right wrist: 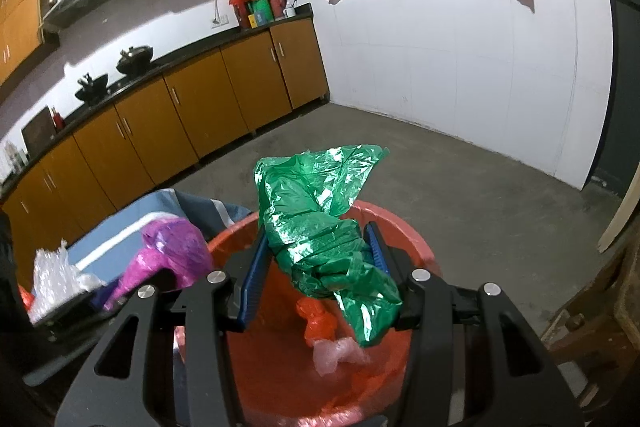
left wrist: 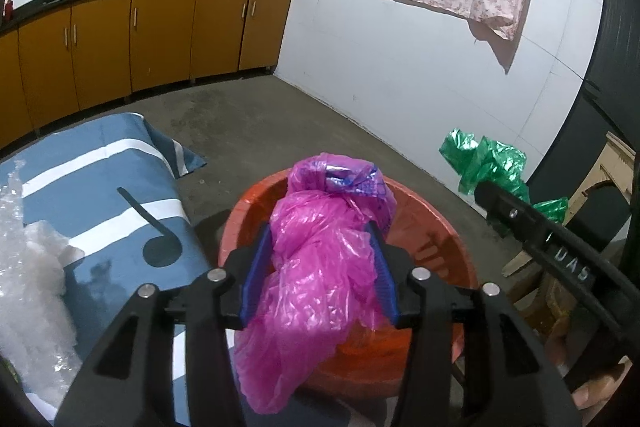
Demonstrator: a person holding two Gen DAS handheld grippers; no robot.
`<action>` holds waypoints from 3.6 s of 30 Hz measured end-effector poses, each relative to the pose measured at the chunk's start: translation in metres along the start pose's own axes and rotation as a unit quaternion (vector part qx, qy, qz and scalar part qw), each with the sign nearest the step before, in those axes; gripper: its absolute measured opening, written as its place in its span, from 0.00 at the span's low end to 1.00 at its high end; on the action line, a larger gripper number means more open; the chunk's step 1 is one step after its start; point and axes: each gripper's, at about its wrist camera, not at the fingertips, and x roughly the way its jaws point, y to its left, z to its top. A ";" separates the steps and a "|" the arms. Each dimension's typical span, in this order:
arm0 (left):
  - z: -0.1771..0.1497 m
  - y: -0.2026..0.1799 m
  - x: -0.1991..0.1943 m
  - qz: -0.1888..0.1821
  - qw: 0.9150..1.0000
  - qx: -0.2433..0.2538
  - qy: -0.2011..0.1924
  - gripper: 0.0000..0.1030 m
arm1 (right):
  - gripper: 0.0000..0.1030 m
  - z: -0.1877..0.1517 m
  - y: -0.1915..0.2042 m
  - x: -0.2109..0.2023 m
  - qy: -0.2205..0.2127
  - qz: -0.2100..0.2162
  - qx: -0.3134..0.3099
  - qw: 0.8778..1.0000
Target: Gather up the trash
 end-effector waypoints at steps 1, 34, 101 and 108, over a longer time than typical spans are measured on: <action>0.000 0.002 0.002 -0.001 1.000 -0.003 0.002 0.50 | 0.51 0.001 -0.001 0.000 -0.001 0.001 0.004 1.000; -0.084 0.155 -0.224 0.270 0.953 -0.082 -0.109 0.80 | 0.94 -0.054 0.153 -0.043 -0.005 0.105 -0.158 0.982; -0.113 0.228 -0.303 0.249 0.944 -0.181 -0.119 0.13 | 0.18 -0.068 0.204 -0.043 0.054 0.136 -0.144 0.979; -0.099 0.211 -0.303 0.238 0.948 -0.167 -0.133 0.13 | 0.18 -0.063 0.190 -0.048 0.043 0.131 -0.134 0.981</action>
